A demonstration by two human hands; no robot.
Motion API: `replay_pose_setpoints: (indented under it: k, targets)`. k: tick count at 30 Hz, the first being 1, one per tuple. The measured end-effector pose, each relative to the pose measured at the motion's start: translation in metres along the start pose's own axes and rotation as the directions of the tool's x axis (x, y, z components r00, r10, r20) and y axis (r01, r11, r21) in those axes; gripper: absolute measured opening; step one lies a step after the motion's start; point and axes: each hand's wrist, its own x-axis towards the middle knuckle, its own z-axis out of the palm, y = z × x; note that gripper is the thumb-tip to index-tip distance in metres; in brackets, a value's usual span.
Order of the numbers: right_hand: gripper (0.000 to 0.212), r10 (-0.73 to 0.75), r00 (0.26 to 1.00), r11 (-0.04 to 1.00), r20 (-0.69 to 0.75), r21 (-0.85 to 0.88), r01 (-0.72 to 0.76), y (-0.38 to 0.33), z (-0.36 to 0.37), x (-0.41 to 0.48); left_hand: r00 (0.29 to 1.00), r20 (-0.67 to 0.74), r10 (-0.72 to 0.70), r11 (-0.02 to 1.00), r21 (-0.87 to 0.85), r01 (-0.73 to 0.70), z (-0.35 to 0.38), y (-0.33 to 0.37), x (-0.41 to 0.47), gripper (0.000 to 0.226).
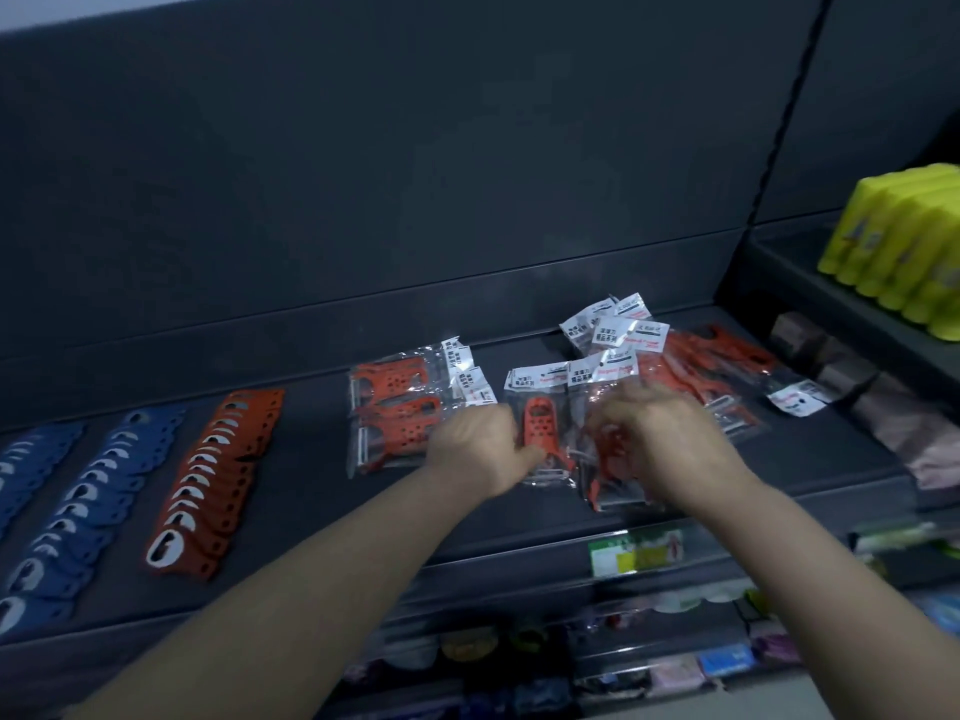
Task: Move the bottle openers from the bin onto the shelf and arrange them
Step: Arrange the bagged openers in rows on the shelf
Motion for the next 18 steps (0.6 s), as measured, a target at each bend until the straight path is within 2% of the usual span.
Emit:
replay_pose_setpoints:
  k: [3,6,9,11,14,16,18]
  targets:
    - [0.054,-0.152,0.958,0.986,0.242,-0.036,0.165,0.009,-0.005,-0.007,0.995,0.014,-0.095,0.993,0.075,0.093,0.008,0.016,-0.001,0.071]
    - [0.051,-0.196,0.918,0.966,0.345,-0.096,0.242,0.014,-0.005,-0.008,0.988,0.021,-0.154,0.988,0.012,0.153,0.016,0.028,0.000,0.074]
    - [0.045,-0.228,0.926,0.949,0.300,-0.146,0.281,0.018,-0.008,-0.005,0.976,0.026,-0.216,0.955,-0.204,0.217,0.020,0.027,0.004,0.051]
    - [0.042,-0.249,0.941,0.947,0.228,-0.145,0.286,0.020,-0.010,-0.001,0.972,0.006,-0.235,0.898,-0.381,0.220,0.025,0.021,0.007,0.036]
    - [0.042,-0.274,0.954,0.949,0.118,-0.129,0.288,0.017,-0.010,0.006,0.949,-0.054,-0.310,0.703,-0.685,0.191,0.031,0.009,0.011,0.024]
    - [0.041,-0.293,0.954,0.945,0.057,-0.138,0.298,0.012,-0.004,0.008,0.922,-0.129,-0.365,0.621,-0.771,0.138,0.029,-0.008,0.013,0.017]
    - [0.041,-0.314,0.949,0.943,0.024,-0.113,0.314,0.002,0.003,0.010,0.899,-0.229,-0.373,0.643,-0.763,0.072,0.018,-0.029,0.010,0.021]
